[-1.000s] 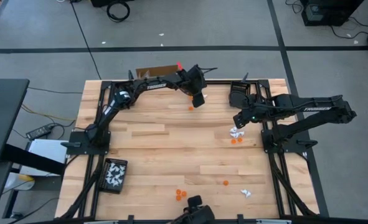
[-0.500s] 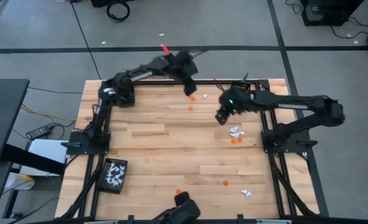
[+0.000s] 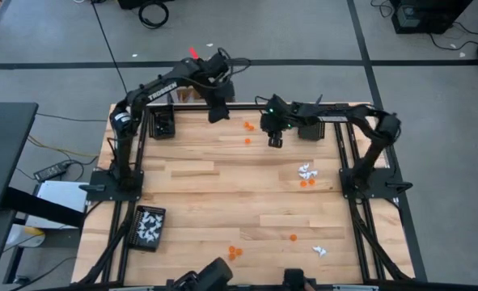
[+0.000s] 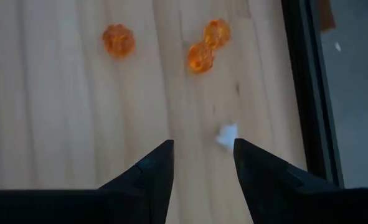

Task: Sort Halloween decoration
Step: Put the white ghost toy into the bottom black basket

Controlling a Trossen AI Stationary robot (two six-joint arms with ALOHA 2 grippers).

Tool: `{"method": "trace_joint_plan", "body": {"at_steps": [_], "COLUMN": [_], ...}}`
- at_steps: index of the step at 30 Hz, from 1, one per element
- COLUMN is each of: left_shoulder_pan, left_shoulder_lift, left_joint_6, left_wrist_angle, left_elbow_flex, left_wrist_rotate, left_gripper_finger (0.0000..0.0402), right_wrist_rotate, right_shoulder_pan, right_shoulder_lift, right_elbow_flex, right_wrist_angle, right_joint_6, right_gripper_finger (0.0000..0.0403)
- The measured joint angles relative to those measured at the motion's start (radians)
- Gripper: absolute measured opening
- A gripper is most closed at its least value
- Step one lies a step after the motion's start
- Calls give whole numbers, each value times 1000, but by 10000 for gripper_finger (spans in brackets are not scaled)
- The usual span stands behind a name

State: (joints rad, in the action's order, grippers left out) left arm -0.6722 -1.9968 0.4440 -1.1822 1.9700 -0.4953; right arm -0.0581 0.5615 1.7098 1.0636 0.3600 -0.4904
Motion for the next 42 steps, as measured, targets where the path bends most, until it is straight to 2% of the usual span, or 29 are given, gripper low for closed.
{"method": "trace_joint_plan", "body": {"at_steps": [5,8,11,15,22,31,35,38,42], "left_shoulder_pan": [1,1,1,6,9,9,9,9,9], "left_shoulder_lift": [-1,-3,-3,-3,-3,-3,-3,-3,-3], "left_joint_6": [13,-31,-72,-90,-100,-190,-223,-224,-223], "left_wrist_angle": [52,92,155,219,319,480,499,499,500], "left_elbow_flex": [-140,-224,-296,-351,-369,-369,-369,-369,-369], "left_wrist_rotate": [0,12,59,123,135,135,135,135,135], "left_gripper_finger": [155,155,155,155,155,155,155,155,155], "right_wrist_rotate": [67,101,154,162,132,173,178,189,214], "right_shoulder_pan": [43,70,92,106,132,163,160,160,160], "right_shoulder_lift": [86,133,173,201,219,270,289,293,295], "right_elbow_flex": [89,145,180,199,199,201,204,202,201], "right_wrist_angle": [5,49,113,142,125,103,96,79,66], "right_joint_6": [-77,-95,-110,-116,-109,-102,-95,-90,-48], "right_gripper_finger": [174,174,174,174,174,174,172,158,118]}}
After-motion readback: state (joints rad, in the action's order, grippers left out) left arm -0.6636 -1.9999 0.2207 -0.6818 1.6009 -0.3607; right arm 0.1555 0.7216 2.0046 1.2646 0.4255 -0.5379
